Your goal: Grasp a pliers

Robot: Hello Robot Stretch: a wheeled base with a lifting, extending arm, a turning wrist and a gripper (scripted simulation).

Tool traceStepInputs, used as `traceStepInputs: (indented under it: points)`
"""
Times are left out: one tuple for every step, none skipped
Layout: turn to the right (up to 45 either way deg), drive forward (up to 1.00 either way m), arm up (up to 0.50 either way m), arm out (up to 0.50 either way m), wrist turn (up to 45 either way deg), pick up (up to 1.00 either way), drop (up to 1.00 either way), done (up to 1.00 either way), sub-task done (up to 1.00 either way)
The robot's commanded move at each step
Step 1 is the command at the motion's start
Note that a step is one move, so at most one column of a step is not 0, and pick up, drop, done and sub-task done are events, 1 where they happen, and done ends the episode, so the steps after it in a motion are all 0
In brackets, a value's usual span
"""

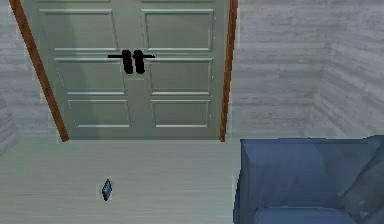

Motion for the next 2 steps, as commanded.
traceStepInputs:
  points:
    - [0.0, 0.0, 0.0, 0.0, 45.0, 0.0, 0.0, 0.0, 0.0]
    - [0.0, 0.0, 0.0, 0.0, 45.0, 0.0, 0.0, 0.0, 0.0]
